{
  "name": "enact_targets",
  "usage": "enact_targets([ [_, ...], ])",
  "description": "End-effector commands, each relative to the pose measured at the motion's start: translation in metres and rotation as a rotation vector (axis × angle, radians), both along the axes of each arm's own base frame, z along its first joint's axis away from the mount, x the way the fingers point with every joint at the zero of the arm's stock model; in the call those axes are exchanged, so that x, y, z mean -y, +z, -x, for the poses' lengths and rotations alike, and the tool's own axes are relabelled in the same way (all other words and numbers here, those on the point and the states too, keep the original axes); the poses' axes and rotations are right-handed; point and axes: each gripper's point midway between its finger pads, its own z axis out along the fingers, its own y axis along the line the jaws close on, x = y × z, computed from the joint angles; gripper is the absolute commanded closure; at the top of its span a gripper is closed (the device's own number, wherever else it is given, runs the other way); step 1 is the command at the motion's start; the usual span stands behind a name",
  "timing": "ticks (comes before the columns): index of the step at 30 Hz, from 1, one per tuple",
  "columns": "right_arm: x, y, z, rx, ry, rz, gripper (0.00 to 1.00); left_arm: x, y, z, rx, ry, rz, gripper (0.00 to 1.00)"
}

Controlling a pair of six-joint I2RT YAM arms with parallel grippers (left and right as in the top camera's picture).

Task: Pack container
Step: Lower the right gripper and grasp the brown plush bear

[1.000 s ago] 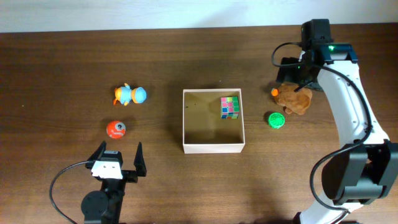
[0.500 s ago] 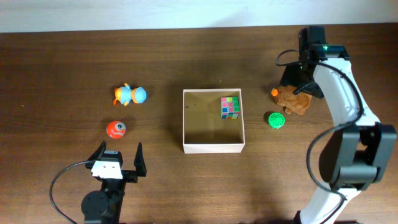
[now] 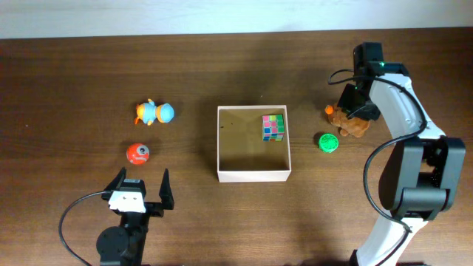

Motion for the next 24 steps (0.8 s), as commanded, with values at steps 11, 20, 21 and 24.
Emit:
enact_targets([
  [11,0.001,-0.009,0.009,-0.040,0.017,0.002,0.96,-0.001,-0.001,0.000,0.004,0.003,-0.016,0.01],
  [20,-0.004,0.020,0.006,0.028,0.061,-0.015,0.96,-0.001,-0.001,0.000,0.004,0.003,-0.016,0.01],
  [21,-0.005,0.026,0.005,0.040,0.072,-0.015,0.96,-0.001,-0.001,0.000,0.004,0.003,-0.016,0.01],
  [24,-0.007,0.045,0.004,0.087,0.079,-0.019,0.96,-0.001,-0.001,0.000,0.004,0.003,-0.016,0.01],
])
